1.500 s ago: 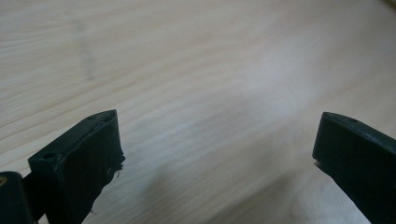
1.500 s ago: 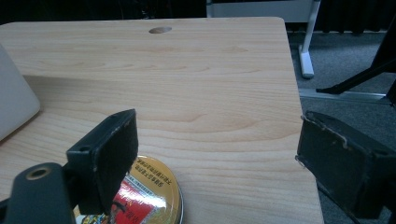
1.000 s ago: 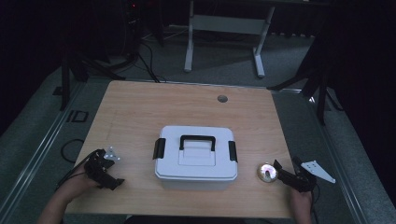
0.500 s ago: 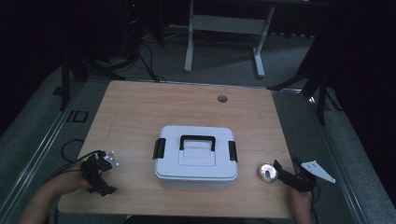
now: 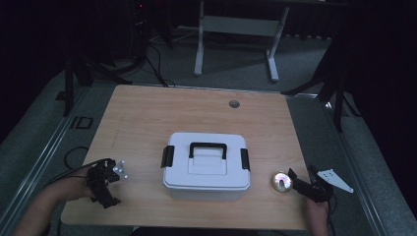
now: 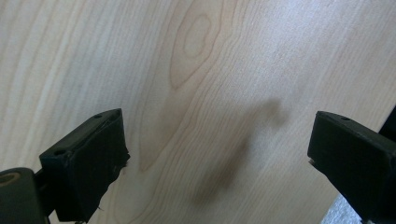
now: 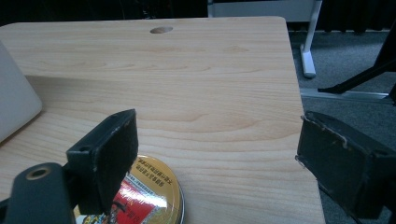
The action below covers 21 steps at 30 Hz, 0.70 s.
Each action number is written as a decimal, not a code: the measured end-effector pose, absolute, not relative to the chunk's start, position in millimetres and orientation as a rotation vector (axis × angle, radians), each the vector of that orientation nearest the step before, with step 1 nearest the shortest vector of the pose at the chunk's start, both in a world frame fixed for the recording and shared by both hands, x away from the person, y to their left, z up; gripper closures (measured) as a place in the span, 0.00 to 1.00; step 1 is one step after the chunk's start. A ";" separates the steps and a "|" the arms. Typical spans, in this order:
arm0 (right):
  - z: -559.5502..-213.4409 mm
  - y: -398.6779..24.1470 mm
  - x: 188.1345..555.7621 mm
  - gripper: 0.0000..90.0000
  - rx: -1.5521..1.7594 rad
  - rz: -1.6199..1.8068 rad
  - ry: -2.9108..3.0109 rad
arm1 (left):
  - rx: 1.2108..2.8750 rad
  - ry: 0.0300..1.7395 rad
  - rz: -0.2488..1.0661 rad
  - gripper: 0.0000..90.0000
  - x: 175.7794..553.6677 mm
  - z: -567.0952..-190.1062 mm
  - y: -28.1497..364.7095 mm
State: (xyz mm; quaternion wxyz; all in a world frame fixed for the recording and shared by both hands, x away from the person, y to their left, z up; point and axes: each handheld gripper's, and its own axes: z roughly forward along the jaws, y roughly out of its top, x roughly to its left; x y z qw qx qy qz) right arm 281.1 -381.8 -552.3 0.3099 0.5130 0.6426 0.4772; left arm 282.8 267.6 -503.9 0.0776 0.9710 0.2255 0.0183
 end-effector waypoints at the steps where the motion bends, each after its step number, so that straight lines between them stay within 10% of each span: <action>1: -552.3 -381.8 281.1 0.13 1.355 1.261 1.698 | 2.908 0.675 0.055 0.04 282.8 -503.9 267.6; 21: -552.4 -381.7 281.1 0.13 1.353 1.260 1.698 | 2.972 0.664 -0.106 0.12 283.3 -465.1 254.0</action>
